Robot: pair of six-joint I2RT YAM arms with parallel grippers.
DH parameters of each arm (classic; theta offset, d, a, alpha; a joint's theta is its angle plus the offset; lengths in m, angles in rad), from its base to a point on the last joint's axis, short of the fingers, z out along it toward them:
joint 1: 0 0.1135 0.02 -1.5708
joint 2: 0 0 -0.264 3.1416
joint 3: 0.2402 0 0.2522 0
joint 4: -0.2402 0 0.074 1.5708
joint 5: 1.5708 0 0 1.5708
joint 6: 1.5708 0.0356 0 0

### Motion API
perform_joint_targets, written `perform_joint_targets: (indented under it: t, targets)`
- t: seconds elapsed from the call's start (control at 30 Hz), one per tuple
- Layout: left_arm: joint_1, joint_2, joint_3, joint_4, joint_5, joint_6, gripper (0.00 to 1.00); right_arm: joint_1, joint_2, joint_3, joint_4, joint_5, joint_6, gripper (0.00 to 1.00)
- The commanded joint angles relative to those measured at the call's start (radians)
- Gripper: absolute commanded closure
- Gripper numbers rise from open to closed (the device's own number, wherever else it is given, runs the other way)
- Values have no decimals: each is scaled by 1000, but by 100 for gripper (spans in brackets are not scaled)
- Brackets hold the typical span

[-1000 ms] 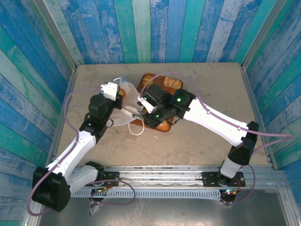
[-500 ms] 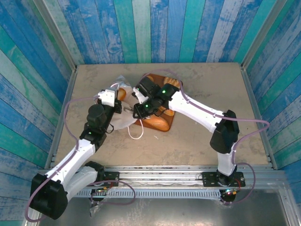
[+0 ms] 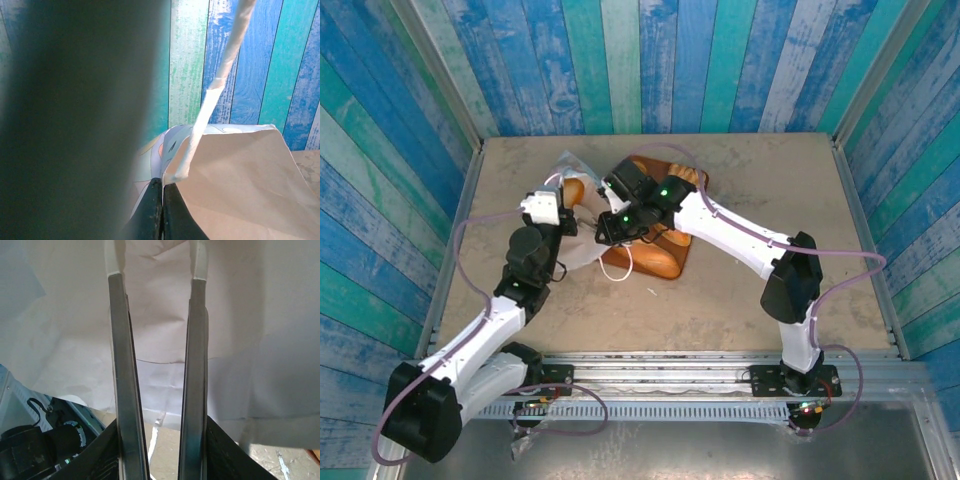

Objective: Take the fake bread out of the paper bag

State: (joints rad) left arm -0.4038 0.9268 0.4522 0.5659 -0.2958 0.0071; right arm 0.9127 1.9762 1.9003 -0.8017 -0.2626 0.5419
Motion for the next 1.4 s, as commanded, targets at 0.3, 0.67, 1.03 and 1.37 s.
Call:
perform_joint_targets:
  t: [0.3, 0.67, 1.03, 1.37]
  targets:
    - [-16, 45, 68, -10, -45, -24, 100, -60, 129, 101, 23, -91, 117, 59]
    - [-21, 69, 104, -83, -46, -11, 100, -77, 205, 169, 55, -181, 145, 60]
    - [-21, 98, 132, -113, -23, -18, 100, -75, 241, 201, 93, -240, 157, 54]
    - [-21, 107, 140, -122, -9, -17, 100, -74, 260, 210, 144, -293, 168, 52]
